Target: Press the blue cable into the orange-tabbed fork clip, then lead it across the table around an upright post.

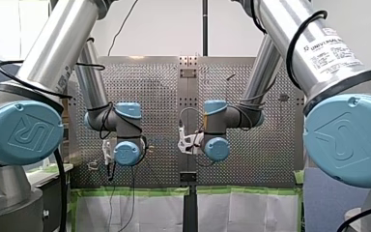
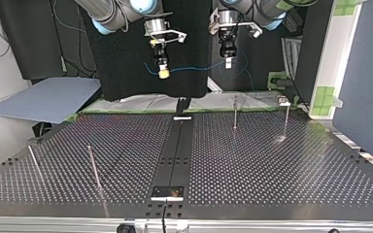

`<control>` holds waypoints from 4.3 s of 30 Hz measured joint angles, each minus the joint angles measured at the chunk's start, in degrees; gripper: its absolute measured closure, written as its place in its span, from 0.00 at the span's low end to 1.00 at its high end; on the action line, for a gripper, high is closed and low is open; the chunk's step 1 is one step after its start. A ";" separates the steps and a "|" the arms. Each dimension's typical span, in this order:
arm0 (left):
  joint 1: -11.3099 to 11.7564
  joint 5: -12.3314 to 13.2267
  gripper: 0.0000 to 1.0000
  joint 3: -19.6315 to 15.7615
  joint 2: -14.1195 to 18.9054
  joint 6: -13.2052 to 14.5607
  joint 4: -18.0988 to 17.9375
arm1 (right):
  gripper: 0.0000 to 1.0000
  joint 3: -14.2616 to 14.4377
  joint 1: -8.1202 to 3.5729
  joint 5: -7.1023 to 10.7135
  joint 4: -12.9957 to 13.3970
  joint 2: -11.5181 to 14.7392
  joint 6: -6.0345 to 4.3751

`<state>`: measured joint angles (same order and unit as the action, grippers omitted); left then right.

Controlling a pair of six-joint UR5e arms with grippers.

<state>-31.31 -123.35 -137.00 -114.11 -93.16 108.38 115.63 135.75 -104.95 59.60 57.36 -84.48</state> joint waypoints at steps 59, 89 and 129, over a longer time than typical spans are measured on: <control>0.00 0.00 1.00 0.00 0.00 0.00 0.00 | 1.00 0.00 0.00 0.00 0.00 0.00 0.00; 0.00 0.00 1.00 0.00 0.00 0.00 0.00 | 1.00 0.00 0.00 0.00 0.00 0.00 0.00; -0.28 -0.30 1.00 -0.05 -0.30 0.31 -0.31 | 1.00 -0.62 -0.53 -0.17 -2.29 -5.53 0.27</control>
<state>-31.59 -123.65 -137.05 -114.41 -92.85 108.07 115.02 135.22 -105.12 57.32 51.83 -84.22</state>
